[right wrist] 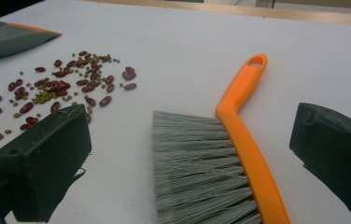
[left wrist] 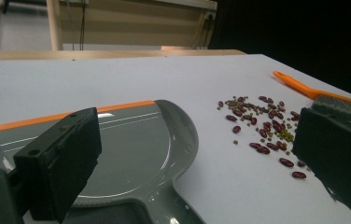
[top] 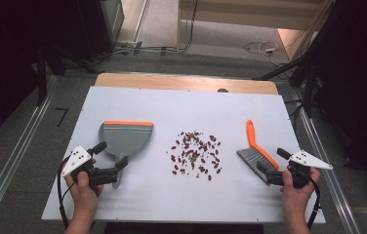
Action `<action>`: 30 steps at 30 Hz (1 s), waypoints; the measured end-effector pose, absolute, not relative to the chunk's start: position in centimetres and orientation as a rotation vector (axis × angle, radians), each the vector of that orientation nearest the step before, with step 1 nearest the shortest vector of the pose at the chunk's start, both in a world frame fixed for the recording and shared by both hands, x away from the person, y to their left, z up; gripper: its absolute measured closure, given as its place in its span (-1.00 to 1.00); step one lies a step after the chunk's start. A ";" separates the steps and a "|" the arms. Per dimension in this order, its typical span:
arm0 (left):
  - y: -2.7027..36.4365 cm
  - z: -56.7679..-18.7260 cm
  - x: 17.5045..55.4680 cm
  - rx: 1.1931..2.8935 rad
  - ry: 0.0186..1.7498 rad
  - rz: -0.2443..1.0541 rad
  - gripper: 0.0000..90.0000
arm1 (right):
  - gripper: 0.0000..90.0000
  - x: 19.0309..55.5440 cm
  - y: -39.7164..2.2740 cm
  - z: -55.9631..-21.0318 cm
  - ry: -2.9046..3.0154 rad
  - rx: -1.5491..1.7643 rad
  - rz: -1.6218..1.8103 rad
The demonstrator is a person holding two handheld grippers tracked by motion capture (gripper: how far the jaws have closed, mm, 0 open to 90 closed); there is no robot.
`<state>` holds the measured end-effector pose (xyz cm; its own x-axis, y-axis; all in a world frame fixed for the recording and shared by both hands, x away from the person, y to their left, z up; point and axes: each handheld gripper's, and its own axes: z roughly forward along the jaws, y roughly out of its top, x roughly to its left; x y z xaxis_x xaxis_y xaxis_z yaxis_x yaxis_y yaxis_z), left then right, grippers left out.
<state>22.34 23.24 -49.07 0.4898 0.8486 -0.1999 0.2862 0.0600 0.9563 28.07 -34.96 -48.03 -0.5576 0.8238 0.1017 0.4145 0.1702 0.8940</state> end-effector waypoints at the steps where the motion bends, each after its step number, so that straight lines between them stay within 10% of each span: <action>1: 23.2 -49.2 22.3 1.506 1.040 0.570 -0.96 | -1.00 28.0 -35.0 -48.0 2.040 1.168 1.361; 30: 22.1 -48.9 22.3 1.574 1.028 0.556 -0.96 | -1.00 31.4 -34.4 -46.0 2.107 1.300 1.243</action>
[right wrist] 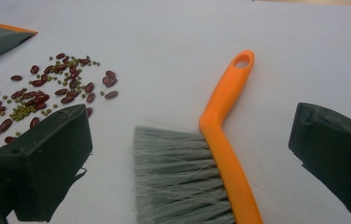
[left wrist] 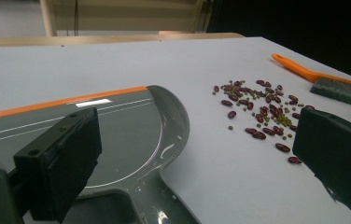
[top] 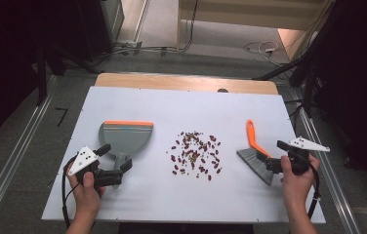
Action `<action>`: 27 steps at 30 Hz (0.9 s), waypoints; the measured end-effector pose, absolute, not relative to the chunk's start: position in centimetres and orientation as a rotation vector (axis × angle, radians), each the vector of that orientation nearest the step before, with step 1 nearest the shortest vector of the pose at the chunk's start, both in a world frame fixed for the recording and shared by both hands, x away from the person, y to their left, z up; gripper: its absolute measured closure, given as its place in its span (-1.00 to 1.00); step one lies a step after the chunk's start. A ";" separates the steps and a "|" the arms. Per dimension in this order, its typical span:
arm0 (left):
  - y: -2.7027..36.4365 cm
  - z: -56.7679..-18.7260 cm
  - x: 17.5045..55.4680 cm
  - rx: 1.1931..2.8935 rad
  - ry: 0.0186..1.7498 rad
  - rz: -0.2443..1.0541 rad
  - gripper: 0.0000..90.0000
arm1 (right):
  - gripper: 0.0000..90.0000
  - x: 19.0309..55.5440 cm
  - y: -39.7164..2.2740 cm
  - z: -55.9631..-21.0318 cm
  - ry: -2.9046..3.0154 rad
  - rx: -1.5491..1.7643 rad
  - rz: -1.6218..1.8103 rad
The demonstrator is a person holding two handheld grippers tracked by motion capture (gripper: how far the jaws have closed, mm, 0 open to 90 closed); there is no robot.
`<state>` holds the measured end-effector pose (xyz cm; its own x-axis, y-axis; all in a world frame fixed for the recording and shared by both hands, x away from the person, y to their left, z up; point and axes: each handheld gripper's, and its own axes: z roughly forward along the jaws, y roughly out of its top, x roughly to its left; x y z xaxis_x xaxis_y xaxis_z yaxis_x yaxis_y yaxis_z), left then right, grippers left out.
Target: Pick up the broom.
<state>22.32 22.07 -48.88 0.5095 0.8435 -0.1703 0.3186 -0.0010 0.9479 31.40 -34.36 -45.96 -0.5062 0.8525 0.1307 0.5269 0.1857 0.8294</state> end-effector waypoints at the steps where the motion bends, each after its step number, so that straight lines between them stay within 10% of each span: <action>1: 22.1 -48.8 22.3 1.574 1.025 0.555 -0.96 | -1.00 31.6 -34.3 -45.8 2.107 1.299 1.232; 18: 21.3 -48.4 22.4 1.598 1.024 0.550 -0.96 | -0.87 35.8 -31.8 -44.4 2.283 1.328 1.134; 27: 21.1 -48.5 22.5 1.597 1.021 0.531 -0.96 | -0.17 38.3 -30.4 -43.7 2.253 1.438 0.967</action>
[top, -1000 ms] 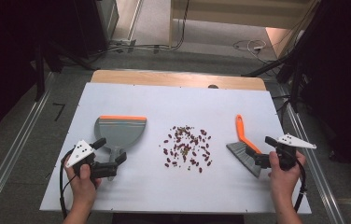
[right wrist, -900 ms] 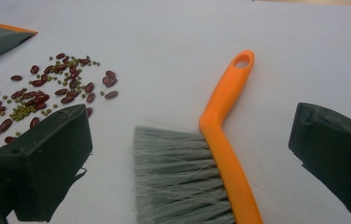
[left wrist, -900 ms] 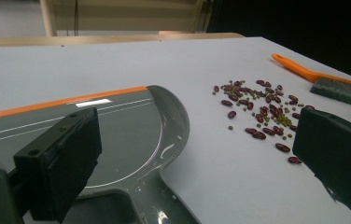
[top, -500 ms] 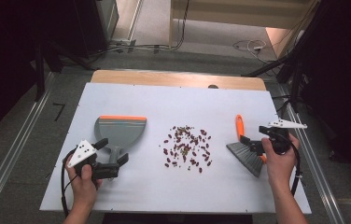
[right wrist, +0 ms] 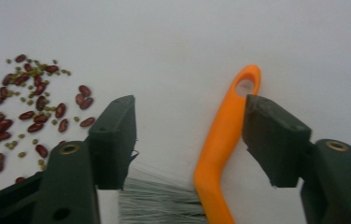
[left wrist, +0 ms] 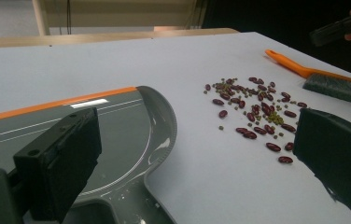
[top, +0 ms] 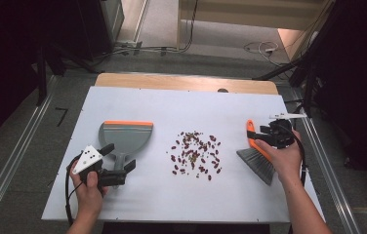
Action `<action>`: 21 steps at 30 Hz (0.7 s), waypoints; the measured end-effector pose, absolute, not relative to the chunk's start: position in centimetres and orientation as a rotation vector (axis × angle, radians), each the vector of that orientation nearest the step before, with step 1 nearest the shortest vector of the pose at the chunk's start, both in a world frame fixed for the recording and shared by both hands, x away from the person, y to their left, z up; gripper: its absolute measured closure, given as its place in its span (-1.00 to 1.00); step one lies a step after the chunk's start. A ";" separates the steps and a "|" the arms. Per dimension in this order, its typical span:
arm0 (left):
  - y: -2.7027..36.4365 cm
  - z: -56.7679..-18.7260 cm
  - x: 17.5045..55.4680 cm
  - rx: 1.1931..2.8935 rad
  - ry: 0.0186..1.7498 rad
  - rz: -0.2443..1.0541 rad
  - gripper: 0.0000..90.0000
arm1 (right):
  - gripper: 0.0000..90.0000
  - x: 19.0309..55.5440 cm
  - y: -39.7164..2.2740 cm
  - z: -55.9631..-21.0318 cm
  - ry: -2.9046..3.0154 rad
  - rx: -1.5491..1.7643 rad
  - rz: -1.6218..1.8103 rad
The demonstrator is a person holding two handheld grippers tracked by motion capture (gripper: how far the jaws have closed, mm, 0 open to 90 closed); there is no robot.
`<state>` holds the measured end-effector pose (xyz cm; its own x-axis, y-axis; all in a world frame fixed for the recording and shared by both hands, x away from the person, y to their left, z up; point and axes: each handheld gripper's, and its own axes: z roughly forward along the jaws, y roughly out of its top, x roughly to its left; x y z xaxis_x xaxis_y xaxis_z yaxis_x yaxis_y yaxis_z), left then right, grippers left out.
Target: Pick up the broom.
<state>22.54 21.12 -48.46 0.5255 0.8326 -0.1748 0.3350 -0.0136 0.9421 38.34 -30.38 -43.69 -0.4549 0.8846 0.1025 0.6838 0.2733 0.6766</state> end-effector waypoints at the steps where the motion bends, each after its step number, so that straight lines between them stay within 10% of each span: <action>1: 21.1 -48.5 22.6 1.597 1.021 0.528 -0.96 | -0.14 38.7 -30.2 -43.7 2.264 1.443 0.939; 21: 20.5 -48.6 22.5 1.620 0.999 0.509 -0.96 | 0.22 41.1 -29.0 -45.5 2.329 1.676 0.526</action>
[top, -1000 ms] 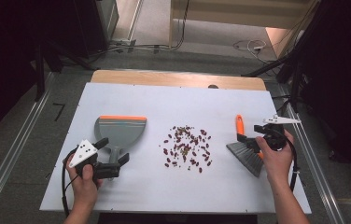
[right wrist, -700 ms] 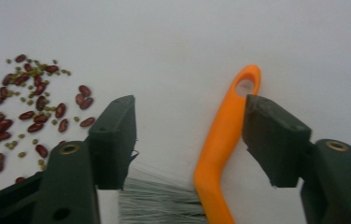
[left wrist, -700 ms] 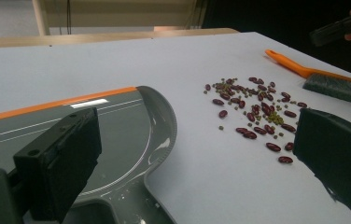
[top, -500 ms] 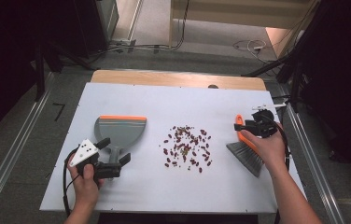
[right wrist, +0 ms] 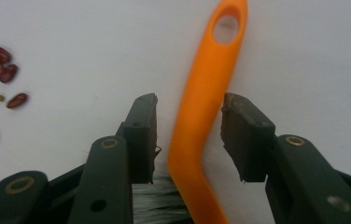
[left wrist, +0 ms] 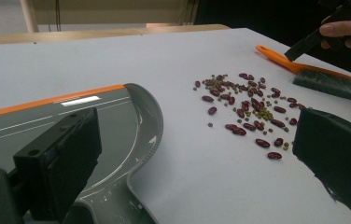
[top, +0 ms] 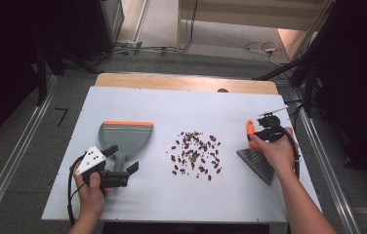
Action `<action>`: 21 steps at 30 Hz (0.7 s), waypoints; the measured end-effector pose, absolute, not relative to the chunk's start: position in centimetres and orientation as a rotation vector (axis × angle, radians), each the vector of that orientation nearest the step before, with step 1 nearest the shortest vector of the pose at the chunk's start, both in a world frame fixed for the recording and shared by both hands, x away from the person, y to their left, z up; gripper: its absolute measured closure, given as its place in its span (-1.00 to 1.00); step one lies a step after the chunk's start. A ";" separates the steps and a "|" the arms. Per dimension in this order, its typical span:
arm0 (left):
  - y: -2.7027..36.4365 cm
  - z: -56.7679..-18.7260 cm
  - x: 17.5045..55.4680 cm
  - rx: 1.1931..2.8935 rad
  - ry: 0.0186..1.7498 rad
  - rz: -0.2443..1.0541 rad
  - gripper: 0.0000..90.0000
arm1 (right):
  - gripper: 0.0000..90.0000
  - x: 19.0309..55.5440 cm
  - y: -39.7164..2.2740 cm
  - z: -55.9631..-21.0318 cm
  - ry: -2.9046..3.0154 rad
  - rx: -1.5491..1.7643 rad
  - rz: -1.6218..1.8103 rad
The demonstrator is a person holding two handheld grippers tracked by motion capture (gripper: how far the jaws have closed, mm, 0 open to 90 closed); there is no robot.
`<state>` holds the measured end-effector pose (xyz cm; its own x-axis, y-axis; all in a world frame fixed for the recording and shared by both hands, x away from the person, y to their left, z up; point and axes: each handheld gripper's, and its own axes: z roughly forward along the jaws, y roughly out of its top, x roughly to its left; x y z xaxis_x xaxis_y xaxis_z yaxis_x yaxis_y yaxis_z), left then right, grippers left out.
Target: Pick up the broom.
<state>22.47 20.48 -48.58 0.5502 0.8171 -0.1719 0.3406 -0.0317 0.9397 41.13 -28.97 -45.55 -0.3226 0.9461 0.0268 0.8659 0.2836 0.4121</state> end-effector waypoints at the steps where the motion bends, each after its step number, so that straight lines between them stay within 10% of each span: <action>1: 20.5 -48.6 22.5 1.620 0.999 0.510 -0.96 | 0.23 41.1 -29.0 -45.7 2.339 1.682 0.519; 21: 19.8 -48.5 22.5 1.628 0.982 0.521 -0.96 | 0.53 40.7 -28.8 -47.3 2.329 1.714 0.461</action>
